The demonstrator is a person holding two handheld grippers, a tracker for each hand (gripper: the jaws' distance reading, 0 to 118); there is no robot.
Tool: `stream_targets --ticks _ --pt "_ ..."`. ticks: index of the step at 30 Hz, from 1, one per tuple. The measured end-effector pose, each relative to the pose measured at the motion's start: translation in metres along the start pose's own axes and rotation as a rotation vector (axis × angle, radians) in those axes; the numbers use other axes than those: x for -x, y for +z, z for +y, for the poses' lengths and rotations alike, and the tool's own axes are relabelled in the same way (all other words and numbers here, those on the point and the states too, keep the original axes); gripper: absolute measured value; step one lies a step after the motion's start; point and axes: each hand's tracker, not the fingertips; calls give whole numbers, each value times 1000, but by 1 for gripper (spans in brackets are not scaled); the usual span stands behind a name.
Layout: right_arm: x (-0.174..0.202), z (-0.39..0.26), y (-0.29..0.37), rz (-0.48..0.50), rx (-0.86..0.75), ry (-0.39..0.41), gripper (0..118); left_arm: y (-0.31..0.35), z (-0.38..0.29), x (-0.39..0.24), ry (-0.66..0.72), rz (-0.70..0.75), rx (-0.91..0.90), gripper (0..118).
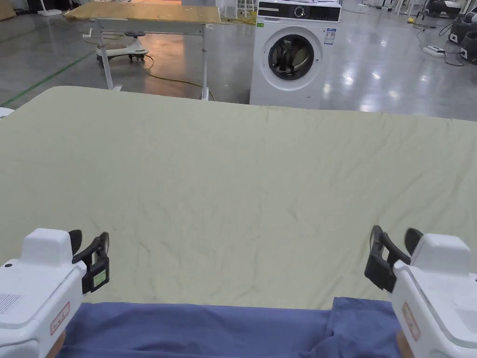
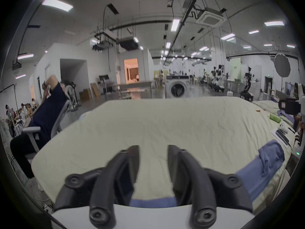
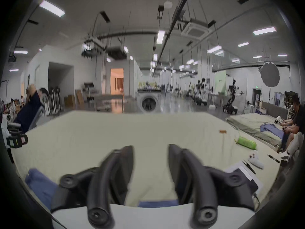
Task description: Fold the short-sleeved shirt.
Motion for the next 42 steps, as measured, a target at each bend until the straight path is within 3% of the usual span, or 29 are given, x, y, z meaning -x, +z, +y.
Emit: stream_targets --ticks 1,2,3,10,16,20,25,27,28,29,30,35,36,39,42 --pt "7 3 -1 1 -31 -8 17 0 2 -2 0 6 -19 16" --pt "14 5 -3 3 -55 -17 5 1 4 -2 2 6 -30 7" --pt "18 8 -4 15 -75 -29 3 3 5 -4 4 8 -35 0" --pt "41 22 -9 28 -157 4 0 16 8 18 -19 -11 9 0" --pt "48 27 -14 40 -182 38 0 19 1 74 108 -71 259 0" --pt "50 25 -18 60 -168 56 0 3 -16 119 194 -215 503 0" --pt "52 19 -23 81 -133 53 0 -19 -44 152 429 -440 668 1" --pt "52 16 -24 89 -118 48 0 -32 -59 164 517 -487 719 25" --pt "52 15 -24 90 -112 46 0 -40 -71 173 543 -518 740 55" --pt "52 14 -25 92 -106 46 0 -47 -79 177 568 -534 754 74" --pt "52 13 -25 94 -101 46 0 -52 -87 181 605 -557 764 82" --pt "47 9 -26 87 -79 53 0 -82 -121 197 786 -634 813 82" --pt "46 8 -26 86 -76 52 0 -48 -82 167 823 -699 776 82" --pt "44 7 -24 75 -68 53 0 -53 -97 150 969 -815 781 70" --pt "42 5 -25 68 -56 47 0 -69 -127 152 945 -758 779 9"
